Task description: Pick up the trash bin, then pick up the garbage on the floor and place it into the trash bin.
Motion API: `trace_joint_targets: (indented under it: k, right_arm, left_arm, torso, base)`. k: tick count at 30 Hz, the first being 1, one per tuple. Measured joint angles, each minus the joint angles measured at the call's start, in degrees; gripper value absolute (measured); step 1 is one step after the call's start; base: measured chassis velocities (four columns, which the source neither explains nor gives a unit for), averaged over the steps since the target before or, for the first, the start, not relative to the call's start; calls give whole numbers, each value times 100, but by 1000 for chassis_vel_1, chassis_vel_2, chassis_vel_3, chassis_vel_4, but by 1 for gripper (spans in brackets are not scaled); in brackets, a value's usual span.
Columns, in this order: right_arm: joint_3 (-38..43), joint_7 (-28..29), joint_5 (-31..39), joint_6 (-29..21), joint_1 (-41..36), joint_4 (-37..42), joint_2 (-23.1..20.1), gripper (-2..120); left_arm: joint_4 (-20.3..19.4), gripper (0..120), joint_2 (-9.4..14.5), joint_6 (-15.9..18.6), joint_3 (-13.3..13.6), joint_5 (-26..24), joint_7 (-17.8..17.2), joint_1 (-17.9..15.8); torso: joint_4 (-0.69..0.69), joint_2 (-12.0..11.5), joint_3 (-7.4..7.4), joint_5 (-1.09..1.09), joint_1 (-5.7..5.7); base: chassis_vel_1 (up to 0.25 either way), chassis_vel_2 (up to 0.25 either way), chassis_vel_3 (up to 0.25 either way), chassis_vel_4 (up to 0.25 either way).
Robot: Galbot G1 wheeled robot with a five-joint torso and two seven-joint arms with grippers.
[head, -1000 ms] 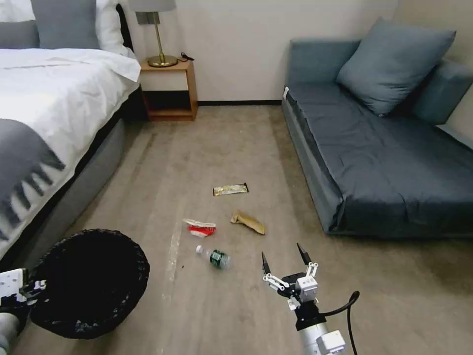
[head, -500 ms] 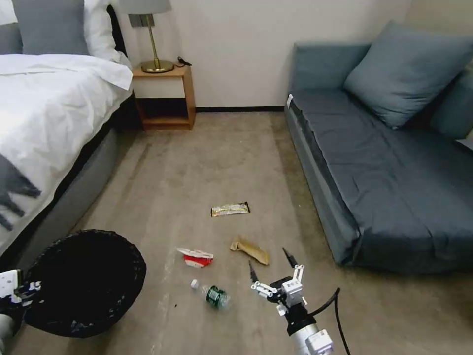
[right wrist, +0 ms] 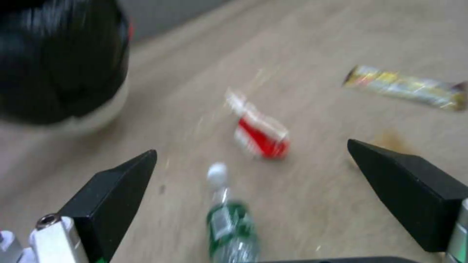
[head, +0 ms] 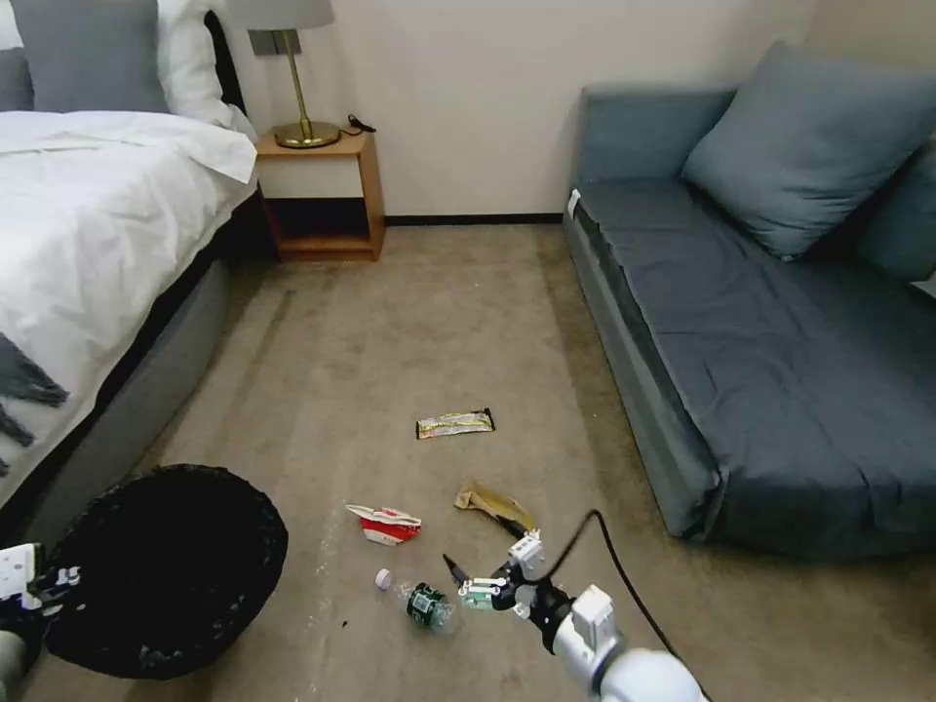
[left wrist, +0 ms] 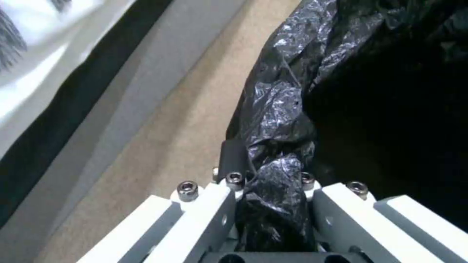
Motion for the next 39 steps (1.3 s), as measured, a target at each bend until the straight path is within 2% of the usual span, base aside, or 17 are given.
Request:
trace_joint_targets:
  k: [4, 9, 17, 24, 28, 29, 33, 34, 36, 37, 39]
  right_arm:
    - [-828, -89, -71, -183, 885, -746, -74, 100]
    - [-1486, -71, -89, -364, 1455, -1295, -42, 100]
    - [-1939, -100, 117, -634, 1849, -2009, 346, 100]
    - [-2100, -216, 266, -818, 2126, -2561, 590, 98]
    - [-2184, -216, 241, -886, 2277, -2963, 809, 81]
    - [-2184, -216, 241, -886, 2277, -2963, 809, 81]
    - [-2204, -213, 231, -888, 2340, -3093, 855, 64]
    - [-2204, -213, 231, -888, 2340, -3093, 855, 64]
    - [-2209, -212, 258, -891, 2359, -3071, 843, 51]
    - [-2209, -212, 258, -891, 2359, -3071, 843, 51]
    - [-2209, -207, 272, -894, 2354, -3030, 842, 42]
  left_arm:
    - [-163, 3, -120, 21, 19, 64, 31, 148]
    - [-329, 3, -236, 38, 16, 18, 73, 361]
    - [-454, 3, -402, -4, 44, 282, 110, 411]
    - [-461, 3, -438, -54, 20, 360, 122, 419]
    - [-453, 3, -465, -65, -20, 355, 140, 418]
    - [-453, 3, -465, -65, -20, 355, 140, 418]
    - [-475, 3, -466, -67, -41, 332, 147, 421]
    - [-475, 3, -466, -67, -41, 332, 147, 421]
    - [-476, 3, -457, -68, -40, 323, 149, 417]
    - [-476, 3, -457, -68, -40, 323, 149, 417]
    - [-475, 3, -456, -69, -19, 321, 149, 410]
  torso:
    - [1, 0, 0, -1, 0]
    - [0, 0, 0, -1, 0]
    - [-1, 0, 0, -1, 0]
    - [-1, 0, 0, -2, 0]
    - [0, 0, 0, -2, 0]
    - [0, 0, 0, -2, 0]
    - [0, 0, 0, -2, 0]
    - [0, 0, 0, -2, 0]
    - [0, 0, 0, -2, 0]
    - [0, 0, 0, -2, 0]
    - [0, 0, 0, -2, 0]
  base:
    - [0, 0, 0, 0]
    - [0, 0, 0, 0]
    - [0, 0, 0, 0]
    - [0, 0, 0, 0]
    - [0, 0, 0, 0]
    - [0, 0, 0, 0]
    - [0, 0, 0, 0]
    - [0, 0, 0, 0]
    - [0, 0, 0, 0]
    - [0, 0, 0, 0]
    - [0, 0, 0, 0]
